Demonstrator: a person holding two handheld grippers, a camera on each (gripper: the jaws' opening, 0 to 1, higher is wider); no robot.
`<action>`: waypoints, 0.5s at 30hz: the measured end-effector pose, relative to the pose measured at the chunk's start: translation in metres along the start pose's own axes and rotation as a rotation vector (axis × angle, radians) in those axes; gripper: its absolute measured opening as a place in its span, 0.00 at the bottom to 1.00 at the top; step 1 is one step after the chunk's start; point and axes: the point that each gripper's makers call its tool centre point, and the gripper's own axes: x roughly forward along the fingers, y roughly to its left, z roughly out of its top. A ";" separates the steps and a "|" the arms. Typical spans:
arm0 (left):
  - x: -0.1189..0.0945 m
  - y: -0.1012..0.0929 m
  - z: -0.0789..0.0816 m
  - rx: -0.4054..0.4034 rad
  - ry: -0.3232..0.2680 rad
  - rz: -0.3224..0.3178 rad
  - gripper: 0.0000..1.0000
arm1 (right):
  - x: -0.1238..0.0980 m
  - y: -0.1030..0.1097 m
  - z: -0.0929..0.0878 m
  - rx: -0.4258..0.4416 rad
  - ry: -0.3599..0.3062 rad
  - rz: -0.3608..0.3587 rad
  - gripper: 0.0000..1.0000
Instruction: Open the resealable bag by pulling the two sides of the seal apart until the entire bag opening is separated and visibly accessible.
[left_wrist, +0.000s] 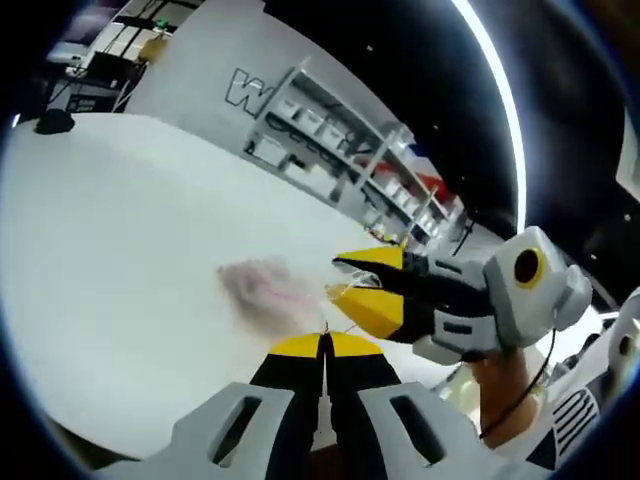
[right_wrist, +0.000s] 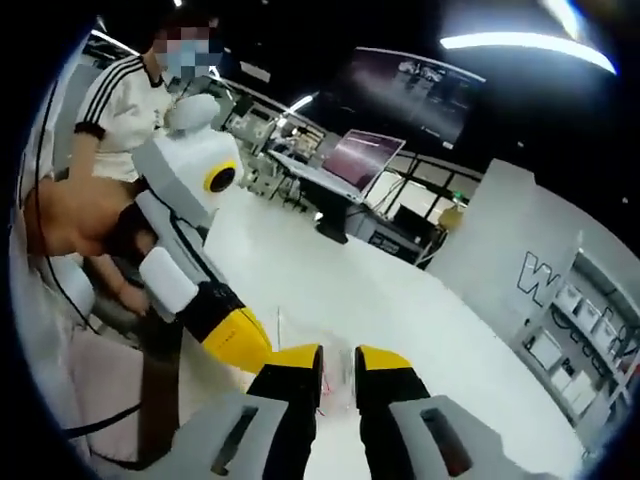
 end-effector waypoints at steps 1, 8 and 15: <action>0.000 0.000 -0.002 0.002 0.009 0.001 0.01 | -0.002 -0.011 0.002 -0.003 -0.007 -0.045 0.09; 0.002 -0.005 -0.006 0.022 0.032 -0.012 0.01 | -0.003 -0.020 0.009 0.020 -0.047 -0.082 0.09; 0.003 -0.005 -0.002 0.046 0.005 -0.020 0.01 | 0.000 -0.014 -0.005 0.091 -0.033 -0.050 0.09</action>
